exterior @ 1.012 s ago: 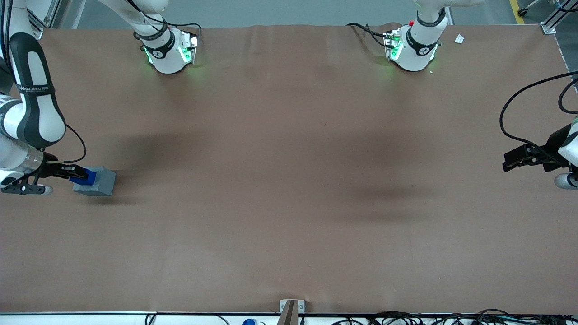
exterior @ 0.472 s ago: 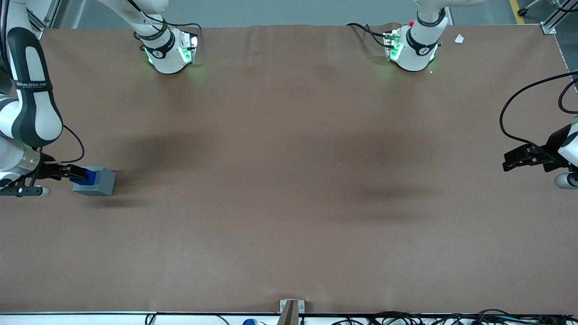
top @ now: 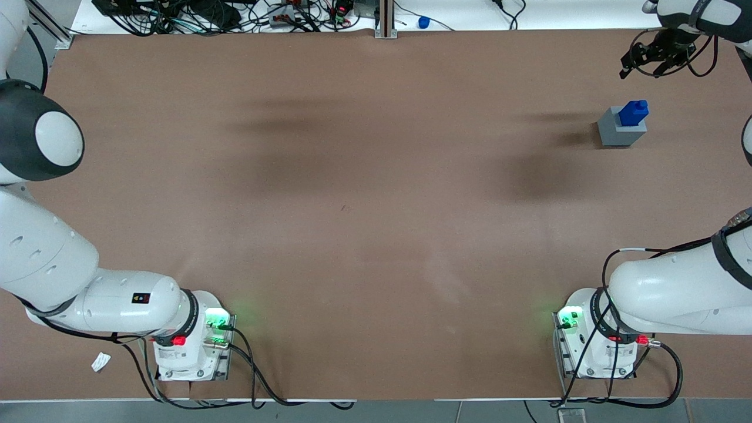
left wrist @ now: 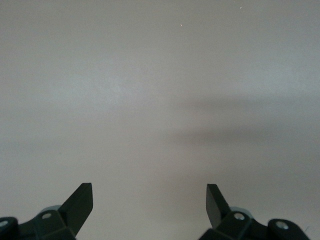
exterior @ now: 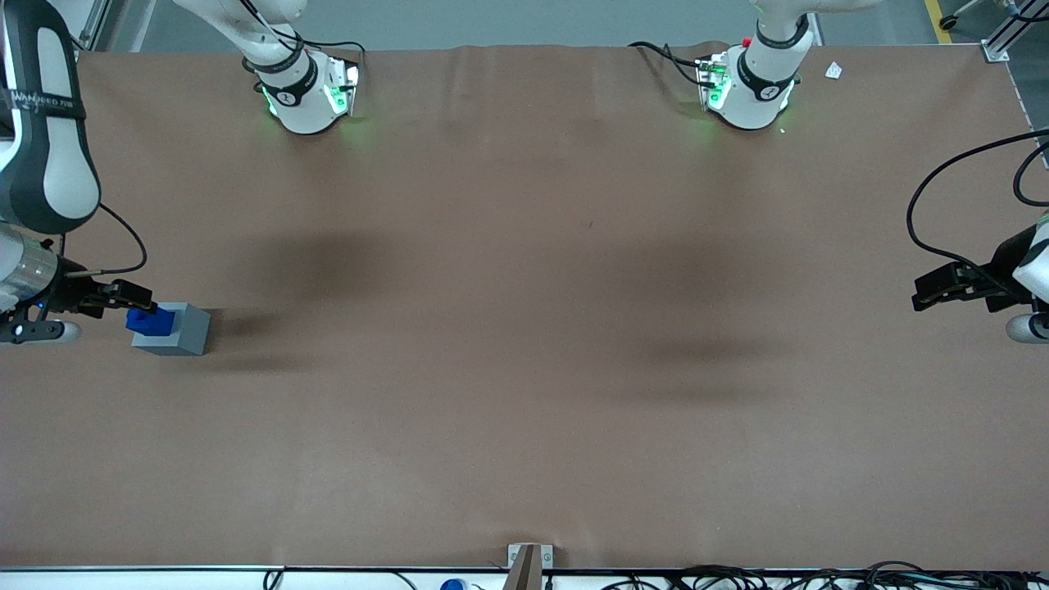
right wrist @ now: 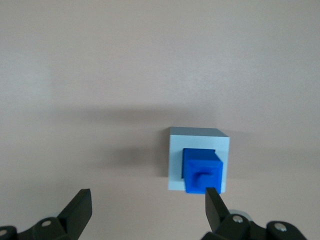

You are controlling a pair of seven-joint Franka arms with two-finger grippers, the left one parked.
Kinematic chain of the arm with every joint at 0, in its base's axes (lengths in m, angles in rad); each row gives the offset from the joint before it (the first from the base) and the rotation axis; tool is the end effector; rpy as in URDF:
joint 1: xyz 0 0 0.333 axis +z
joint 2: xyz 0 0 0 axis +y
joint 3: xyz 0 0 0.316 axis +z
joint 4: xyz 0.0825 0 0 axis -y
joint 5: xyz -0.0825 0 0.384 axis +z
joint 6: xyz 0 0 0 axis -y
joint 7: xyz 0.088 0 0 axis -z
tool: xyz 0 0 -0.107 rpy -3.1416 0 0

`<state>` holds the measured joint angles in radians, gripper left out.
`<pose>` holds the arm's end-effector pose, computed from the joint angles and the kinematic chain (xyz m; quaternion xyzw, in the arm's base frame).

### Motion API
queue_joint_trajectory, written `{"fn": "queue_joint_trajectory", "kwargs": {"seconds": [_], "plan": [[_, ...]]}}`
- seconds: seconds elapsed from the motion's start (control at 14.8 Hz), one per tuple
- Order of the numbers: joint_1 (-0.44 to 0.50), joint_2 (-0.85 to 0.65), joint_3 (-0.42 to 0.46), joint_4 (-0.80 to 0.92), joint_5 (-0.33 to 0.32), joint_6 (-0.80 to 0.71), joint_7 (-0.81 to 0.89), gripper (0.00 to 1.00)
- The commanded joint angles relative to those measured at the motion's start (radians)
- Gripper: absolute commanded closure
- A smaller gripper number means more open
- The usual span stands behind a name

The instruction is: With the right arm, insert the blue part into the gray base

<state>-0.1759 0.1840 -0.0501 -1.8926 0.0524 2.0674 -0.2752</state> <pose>0.5874 -0.1310 0.4071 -0.9997 -0.0124 -0.0003 0.0189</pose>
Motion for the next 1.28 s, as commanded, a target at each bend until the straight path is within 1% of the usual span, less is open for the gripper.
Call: {"fn": "queue_joint_trajectory", "kwargs": {"seconds": [0.0, 0.34, 0.47, 0.67, 1.01, 1.21], "plan": [[0.062, -0.083, -0.004, -0.023, 0.009, -0.049, 0.098, 0.0], [0.137, -0.152, -0.004, -0.019, 0.007, -0.101, 0.255, 0.0], [0.157, -0.166, -0.004, 0.015, 0.007, -0.153, 0.287, 0.0], [0.162, -0.181, -0.004, 0.104, 0.004, -0.245, 0.289, 0.0], [0.174, -0.213, -0.002, 0.18, -0.002, -0.259, 0.291, 0.0], [0.176, -0.213, -0.002, 0.249, -0.002, -0.325, 0.291, 0.0]]}}
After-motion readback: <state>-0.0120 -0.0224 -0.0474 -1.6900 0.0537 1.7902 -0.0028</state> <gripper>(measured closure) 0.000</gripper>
